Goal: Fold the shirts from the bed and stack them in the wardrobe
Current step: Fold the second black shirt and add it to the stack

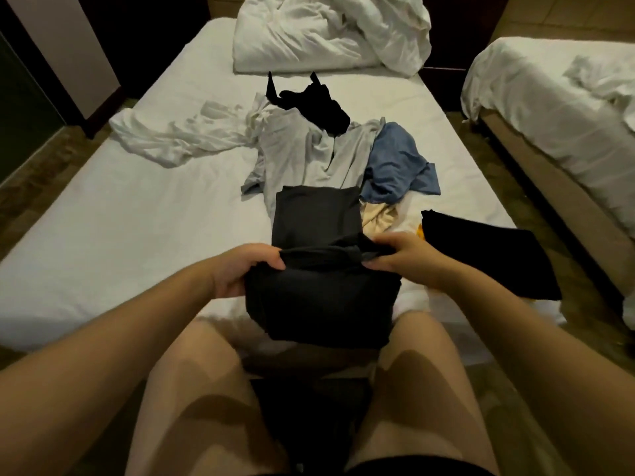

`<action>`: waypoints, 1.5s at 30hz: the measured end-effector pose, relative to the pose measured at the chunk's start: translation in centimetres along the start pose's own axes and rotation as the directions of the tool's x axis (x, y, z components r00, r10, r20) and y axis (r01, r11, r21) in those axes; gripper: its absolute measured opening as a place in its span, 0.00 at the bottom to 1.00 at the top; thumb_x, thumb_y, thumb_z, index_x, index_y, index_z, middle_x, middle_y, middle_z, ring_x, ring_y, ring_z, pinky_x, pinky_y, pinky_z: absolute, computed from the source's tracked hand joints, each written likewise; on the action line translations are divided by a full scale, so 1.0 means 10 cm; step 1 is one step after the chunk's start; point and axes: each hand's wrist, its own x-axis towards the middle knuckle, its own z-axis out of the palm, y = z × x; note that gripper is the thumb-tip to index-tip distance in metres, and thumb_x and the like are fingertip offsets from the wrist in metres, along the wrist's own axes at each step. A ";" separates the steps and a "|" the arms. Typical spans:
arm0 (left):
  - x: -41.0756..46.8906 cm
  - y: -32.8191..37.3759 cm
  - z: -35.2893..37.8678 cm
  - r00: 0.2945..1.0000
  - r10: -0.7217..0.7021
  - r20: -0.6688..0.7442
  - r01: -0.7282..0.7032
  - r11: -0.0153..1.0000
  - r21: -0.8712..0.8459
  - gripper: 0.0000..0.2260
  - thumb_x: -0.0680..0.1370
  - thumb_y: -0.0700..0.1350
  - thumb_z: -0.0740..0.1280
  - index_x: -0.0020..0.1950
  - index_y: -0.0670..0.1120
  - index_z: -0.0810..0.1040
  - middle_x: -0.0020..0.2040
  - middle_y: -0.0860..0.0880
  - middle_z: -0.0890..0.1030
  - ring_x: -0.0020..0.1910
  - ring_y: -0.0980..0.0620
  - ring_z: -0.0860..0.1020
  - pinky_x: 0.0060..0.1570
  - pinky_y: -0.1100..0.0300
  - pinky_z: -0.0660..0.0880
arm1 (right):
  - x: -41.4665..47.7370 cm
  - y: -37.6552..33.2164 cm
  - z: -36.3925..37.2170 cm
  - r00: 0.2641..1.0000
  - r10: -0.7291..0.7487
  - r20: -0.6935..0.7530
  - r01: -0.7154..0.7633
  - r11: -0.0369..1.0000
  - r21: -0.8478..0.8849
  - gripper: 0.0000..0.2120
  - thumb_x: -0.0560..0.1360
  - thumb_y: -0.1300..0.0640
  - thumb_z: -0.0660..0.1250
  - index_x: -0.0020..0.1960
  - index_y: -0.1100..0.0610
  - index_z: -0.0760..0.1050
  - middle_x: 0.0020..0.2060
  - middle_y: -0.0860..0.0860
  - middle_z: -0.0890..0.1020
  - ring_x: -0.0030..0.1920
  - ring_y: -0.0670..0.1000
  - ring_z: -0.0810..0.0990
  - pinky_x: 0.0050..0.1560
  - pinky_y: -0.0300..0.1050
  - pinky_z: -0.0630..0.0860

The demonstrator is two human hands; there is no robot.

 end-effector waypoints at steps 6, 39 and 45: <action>1.14 0.74 -0.56 0.983 -0.016 -0.182 -0.010 0.989 -0.146 0.06 0.70 0.49 0.71 0.43 0.48 0.81 0.38 0.48 0.82 0.33 0.54 0.81 0.32 0.64 0.77 | 1.51 -0.14 -0.52 0.952 0.079 -0.296 0.051 0.911 0.409 0.26 0.73 0.58 0.71 0.67 0.55 0.66 0.51 0.50 0.77 0.50 0.48 0.78 0.49 0.36 0.77; 1.43 -0.79 -0.26 0.820 0.136 -0.555 -0.049 0.985 0.168 0.29 0.76 0.52 0.67 0.73 0.51 0.59 0.72 0.46 0.67 0.68 0.44 0.70 0.65 0.53 0.69 | 1.07 1.03 1.01 0.766 0.397 -0.506 -0.211 0.899 0.384 0.31 0.74 0.51 0.69 0.72 0.55 0.60 0.65 0.54 0.71 0.65 0.53 0.71 0.64 0.49 0.70; 1.01 -1.18 -0.05 0.831 0.147 -0.536 -0.122 0.989 0.082 0.23 0.77 0.42 0.66 0.69 0.53 0.64 0.69 0.48 0.70 0.64 0.44 0.72 0.45 0.66 0.76 | 0.46 1.11 1.30 0.844 0.396 -0.362 -0.237 0.881 0.410 0.29 0.75 0.55 0.68 0.72 0.50 0.59 0.67 0.54 0.71 0.66 0.55 0.70 0.65 0.51 0.70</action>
